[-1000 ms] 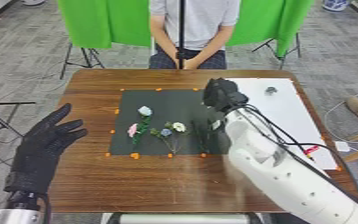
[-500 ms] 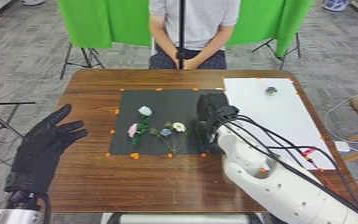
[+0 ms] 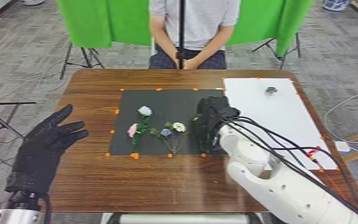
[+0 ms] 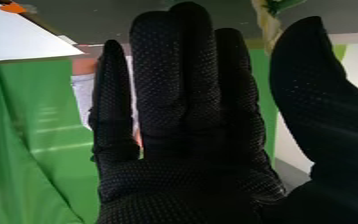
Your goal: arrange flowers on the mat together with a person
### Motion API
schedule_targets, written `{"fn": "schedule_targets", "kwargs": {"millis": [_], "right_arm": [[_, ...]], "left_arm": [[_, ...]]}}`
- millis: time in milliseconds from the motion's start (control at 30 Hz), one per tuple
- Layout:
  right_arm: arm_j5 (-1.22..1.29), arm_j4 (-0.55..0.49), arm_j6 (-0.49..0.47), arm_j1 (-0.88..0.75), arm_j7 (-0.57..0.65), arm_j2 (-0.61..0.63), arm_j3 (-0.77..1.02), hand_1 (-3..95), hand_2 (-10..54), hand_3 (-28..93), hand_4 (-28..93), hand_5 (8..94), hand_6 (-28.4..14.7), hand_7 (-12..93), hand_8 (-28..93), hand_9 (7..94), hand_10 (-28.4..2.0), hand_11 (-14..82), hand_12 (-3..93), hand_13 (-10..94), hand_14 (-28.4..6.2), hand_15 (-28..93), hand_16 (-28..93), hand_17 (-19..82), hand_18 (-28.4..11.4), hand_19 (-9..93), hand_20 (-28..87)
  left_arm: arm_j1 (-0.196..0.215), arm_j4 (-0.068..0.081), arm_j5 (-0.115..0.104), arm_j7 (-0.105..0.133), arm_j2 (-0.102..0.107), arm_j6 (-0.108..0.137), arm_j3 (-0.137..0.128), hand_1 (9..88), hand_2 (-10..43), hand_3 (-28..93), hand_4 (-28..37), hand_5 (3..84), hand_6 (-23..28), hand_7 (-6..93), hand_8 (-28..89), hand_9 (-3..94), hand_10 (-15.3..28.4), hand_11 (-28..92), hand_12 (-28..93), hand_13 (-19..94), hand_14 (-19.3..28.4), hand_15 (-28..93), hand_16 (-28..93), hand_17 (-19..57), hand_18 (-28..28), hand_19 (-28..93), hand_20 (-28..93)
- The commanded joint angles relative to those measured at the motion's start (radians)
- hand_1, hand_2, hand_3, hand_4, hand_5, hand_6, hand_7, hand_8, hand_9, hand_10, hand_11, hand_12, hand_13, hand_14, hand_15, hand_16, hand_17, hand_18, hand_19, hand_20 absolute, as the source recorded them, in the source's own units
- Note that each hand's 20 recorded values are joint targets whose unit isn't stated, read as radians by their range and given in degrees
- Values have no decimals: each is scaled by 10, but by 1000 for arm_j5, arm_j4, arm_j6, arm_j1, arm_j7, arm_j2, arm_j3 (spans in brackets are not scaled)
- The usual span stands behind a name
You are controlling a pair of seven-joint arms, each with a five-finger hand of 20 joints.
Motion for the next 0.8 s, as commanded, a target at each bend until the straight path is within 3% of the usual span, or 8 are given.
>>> {"fn": "schedule_targets", "kwargs": {"millis": [33, 333, 367, 433, 600, 700, 800], "right_arm": [[10, -45, -26, -6, -1, 12, 23, 381, -95, 739, -283, 615, 22, 150, -124, 711, -115, 310, 188, 651, -86, 607, 168, 231, -188, 761, 64], [13, -75, -34, -2, 8, 23, 35, 377, -95, 739, -283, 607, 17, 144, -121, 701, -119, 310, 185, 646, -91, 613, 161, 228, -192, 757, 73], [23, -80, -34, 2, 4, 24, 39, 377, -95, 738, -283, 607, 17, 144, -121, 701, -119, 310, 185, 646, -92, 614, 160, 228, -192, 756, 74], [58, -108, -33, -6, 13, 35, 60, 377, -95, 737, -283, 606, 16, 143, -120, 700, -120, 308, 184, 645, -92, 614, 160, 227, -192, 756, 76], [252, -234, -32, -116, 19, 39, 247, 376, -95, 738, -282, 606, 15, 142, -120, 696, -126, 297, 181, 644, -95, 612, 155, 227, -195, 755, 80], [412, -317, -35, -232, 13, 19, 412, 353, -82, 724, -265, 593, 0, 131, -117, 669, -146, 264, 171, 623, -117, 597, 147, 219, -206, 751, 78], [552, -382, -33, -351, -12, -9, 562, 327, -58, 719, -254, 583, -8, 125, -114, 633, -158, 223, 160, 591, -137, 588, 138, 202, -217, 741, 73]], "left_arm": [[8, 4, 11, -24, -23, -7, 3, 199, 46, 782, -283, 333, 61, 159, -111, 367, 207, 281, 112, 258, 281, 550, -103, -96, 248, 504, 96], [16, 2, 10, -18, -26, 1, 8, 201, 47, 781, -283, 334, 62, 159, -111, 365, 205, 280, 111, 258, 281, 549, -103, -97, 248, 504, 97], [24, 0, 6, -2, -22, 11, 11, 201, 47, 780, -283, 334, 62, 158, -111, 365, 205, 280, 111, 258, 281, 549, -103, -97, 248, 504, 97], [24, 1, 7, 0, -24, 10, 11, 201, 46, 781, -283, 334, 62, 158, -111, 365, 205, 280, 111, 258, 281, 549, -103, -97, 248, 504, 97], [28, 5, 1, 9, -19, 16, 8, 202, 46, 780, -283, 334, 62, 157, -110, 365, 206, 279, 111, 258, 281, 549, -103, -97, 249, 504, 97], [35, 4, 2, 19, -18, 16, 4, 200, 47, 777, -283, 334, 62, 156, -111, 363, 205, 277, 111, 258, 281, 550, -103, -97, 248, 504, 97], [39, 4, -1, 11, -21, 15, -2, 198, 48, 775, -283, 332, 60, 158, -110, 356, 201, 267, 108, 256, 281, 547, -104, -97, 249, 504, 96]]}}
